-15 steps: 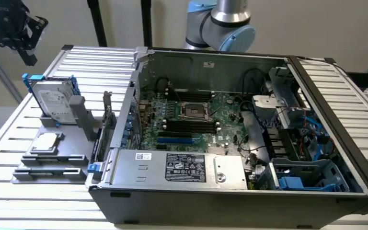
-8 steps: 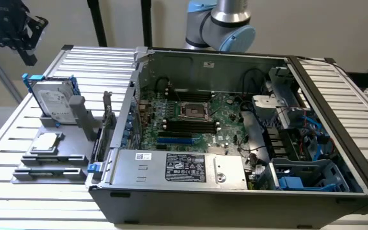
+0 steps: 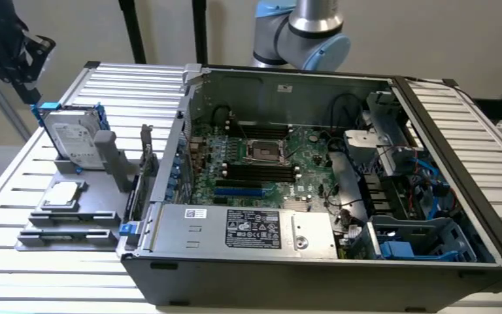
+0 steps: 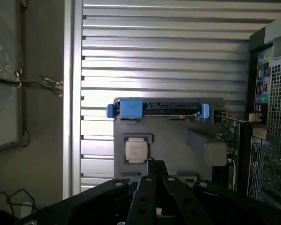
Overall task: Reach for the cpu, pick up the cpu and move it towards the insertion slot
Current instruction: 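Pick up the cpu and move it towards the insertion slot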
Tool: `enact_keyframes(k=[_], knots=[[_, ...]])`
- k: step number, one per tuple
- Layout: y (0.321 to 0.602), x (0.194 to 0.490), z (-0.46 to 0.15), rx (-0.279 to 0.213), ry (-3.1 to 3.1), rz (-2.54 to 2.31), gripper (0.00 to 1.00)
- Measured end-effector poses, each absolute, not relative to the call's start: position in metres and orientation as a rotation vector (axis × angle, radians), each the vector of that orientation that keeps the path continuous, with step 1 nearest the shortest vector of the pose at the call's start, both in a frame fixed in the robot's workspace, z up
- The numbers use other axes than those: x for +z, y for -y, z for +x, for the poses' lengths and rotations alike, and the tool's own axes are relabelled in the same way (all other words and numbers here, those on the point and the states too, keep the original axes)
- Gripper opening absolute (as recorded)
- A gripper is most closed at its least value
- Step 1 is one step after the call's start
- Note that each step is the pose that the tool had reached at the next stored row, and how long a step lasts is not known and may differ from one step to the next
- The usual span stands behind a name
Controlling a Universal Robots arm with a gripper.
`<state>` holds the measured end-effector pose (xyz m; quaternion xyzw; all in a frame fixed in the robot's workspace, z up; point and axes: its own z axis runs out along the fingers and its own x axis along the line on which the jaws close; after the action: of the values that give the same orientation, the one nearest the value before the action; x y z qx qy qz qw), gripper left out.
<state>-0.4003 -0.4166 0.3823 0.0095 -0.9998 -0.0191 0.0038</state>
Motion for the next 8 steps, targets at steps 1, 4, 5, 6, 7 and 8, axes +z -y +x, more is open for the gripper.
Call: enact_keyframes(k=[1, 4, 5, 6, 7, 8], knots=[[0.42, 0.381, -0.401, -0.06, 3.132, 0.03, 0.11], [0.426, 0.378, -0.403, -0.06, 3.128, 0.029, 0.11], [0.427, 0.376, -0.404, -0.06, 3.127, 0.03, 0.11], [0.427, 0.375, -0.406, -0.06, 3.127, 0.03, 0.11], [0.428, 0.373, -0.409, -0.06, 3.127, 0.031, 0.11], [0.428, 0.371, -0.412, -0.06, 3.127, 0.032, 0.11]])
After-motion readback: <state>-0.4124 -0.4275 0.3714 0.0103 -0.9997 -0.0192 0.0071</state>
